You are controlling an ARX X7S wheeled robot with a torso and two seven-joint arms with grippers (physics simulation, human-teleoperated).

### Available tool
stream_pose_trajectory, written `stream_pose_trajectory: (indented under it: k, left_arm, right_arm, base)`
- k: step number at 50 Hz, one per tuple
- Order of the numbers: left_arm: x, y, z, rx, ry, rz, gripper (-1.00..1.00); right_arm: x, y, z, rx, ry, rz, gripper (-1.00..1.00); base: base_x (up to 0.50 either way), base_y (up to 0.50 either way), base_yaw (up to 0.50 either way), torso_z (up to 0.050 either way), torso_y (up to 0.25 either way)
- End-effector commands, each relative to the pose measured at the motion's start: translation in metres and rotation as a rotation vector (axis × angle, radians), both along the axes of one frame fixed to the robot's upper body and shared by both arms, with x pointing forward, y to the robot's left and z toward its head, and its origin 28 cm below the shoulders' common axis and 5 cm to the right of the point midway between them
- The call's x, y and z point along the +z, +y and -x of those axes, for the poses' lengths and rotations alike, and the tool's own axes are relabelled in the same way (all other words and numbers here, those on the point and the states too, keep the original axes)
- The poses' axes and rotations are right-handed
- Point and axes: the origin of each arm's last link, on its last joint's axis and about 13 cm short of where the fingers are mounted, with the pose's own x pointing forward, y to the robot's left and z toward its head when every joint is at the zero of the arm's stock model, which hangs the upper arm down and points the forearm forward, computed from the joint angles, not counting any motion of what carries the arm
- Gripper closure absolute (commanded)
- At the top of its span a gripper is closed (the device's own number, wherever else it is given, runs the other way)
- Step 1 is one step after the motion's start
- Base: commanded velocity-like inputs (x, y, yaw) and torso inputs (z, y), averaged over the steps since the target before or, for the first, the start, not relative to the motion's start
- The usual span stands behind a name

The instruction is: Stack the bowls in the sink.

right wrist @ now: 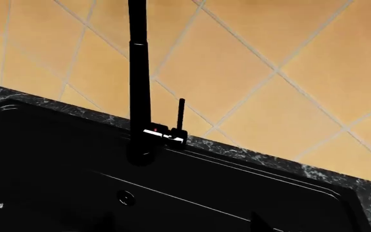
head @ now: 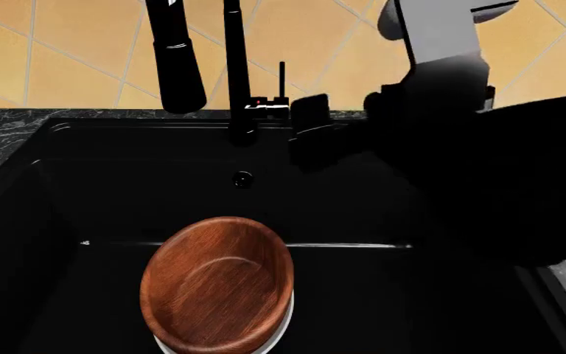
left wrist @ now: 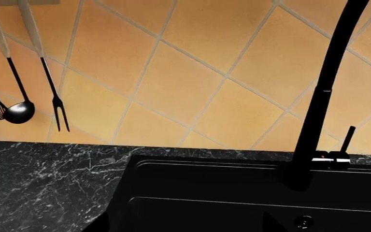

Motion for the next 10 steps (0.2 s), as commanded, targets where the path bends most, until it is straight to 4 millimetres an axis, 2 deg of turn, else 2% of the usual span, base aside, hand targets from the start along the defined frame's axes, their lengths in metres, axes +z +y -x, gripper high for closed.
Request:
stream_pose_trajectory:
  k: [1,10]
  left_arm:
    - [0.003,0.000,0.002,-0.001,-0.007,-0.001,-1.00]
    - [0.003,-0.001,0.002,-0.002,-0.004,-0.007,-1.00]
  right_arm:
    - [0.026,-0.015,0.029,-0.033,-0.089,-0.034,-1.00]
    - [0.039,-0.022,0.046,-0.049,-0.151,-0.057,-1.00]
  base:
    - [0.00,0.00,0.00,0.000,0.000]
    - [0.00,0.00,0.00,0.000,0.000]
